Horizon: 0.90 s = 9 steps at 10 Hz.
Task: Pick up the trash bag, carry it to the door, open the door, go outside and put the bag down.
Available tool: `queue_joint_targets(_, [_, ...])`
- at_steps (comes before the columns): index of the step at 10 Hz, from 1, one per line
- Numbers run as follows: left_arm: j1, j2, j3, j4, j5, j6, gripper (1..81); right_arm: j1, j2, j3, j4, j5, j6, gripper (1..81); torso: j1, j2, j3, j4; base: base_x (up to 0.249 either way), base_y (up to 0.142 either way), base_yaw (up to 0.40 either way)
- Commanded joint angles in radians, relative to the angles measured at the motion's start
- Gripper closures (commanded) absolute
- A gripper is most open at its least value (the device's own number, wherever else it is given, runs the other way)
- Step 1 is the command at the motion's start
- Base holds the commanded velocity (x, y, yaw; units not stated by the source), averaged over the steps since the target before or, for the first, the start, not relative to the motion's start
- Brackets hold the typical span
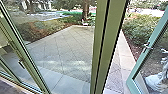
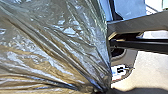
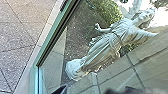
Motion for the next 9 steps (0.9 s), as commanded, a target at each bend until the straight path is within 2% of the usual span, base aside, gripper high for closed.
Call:
queue_joint_targets(1, [-0.004, 0.001, 0.004, -0.002, 0.076, 0.005, 81.1, 0.106, -0.037, -0.223, -0.082, 0.067, -0.008, 1.0, 0.0, 0.0, 0.0, 0.0, 0.0, 0.0, 0.0])
queue_joint_targets(3, [-0.004, 0.005, 0.004, 0.002, 0.076, 0.005, 81.1, 0.076, -0.03, -0.307, -0.074, 0.116, -0.011, 1.0, 0.0, 0.0, 0.0, 0.0, 0.0, 0.0, 0.0])
queue_joint_targets(4, [-0.004, 0.011, 0.004, 0.002, 0.076, 0.005, 81.1, 0.069, -0.033, -0.278, -0.021, 0.117, -0.011, 1.0, 0.0, 0.0, 0.0, 0.0, 0.0, 0.0, 0.0])
queue_joint_targets(5, [-0.004, 0.011, 0.004, 0.001, 0.076, 0.005, 81.1, 0.066, -0.043, -0.214, 0.099, 0.098, -0.03, 1.0, 0.0, 0.0, 0.0, 0.0, 0.0, 0.0, 0.0])
queue_joint_targets(6, [-0.004, 0.011, 0.004, 0.002, 0.076, 0.005, 81.1, 0.072, -0.056, -0.134, 0.245, 0.059, -0.09, 1.0, 0.0, 0.0, 0.0, 0.0, 0.0, 0.0, 0.0])
queue_joint_targets(7, [-0.004, 0.012, 0.004, 0.002, 0.076, 0.007, 81.1, 0.076, -0.054, -0.079, 0.417, -0.022, -0.158, 1.0, 0.0, 0.0, 0.0, 0.0, 0.0, 0.0, 0.0])
queue_joint_targets(8, [-0.003, 0.017, 0.004, 0.004, 0.075, 0.007, 81.1, 0.071, -0.056, -0.033, 0.578, -0.074, -0.199, 1.0, 0.0, 0.0, 0.0, 0.0, 0.0, 0.0, 0.0])
queue_joint_targets(9, [-0.003, 0.018, 0.004, 0.004, 0.075, 0.007, 81.1, 0.063, -0.082, 0.03, 0.73, -0.099, -0.224, 1.0, 0.0, 0.0, 0.0, 0.0, 0.0, 0.0, 0.0])
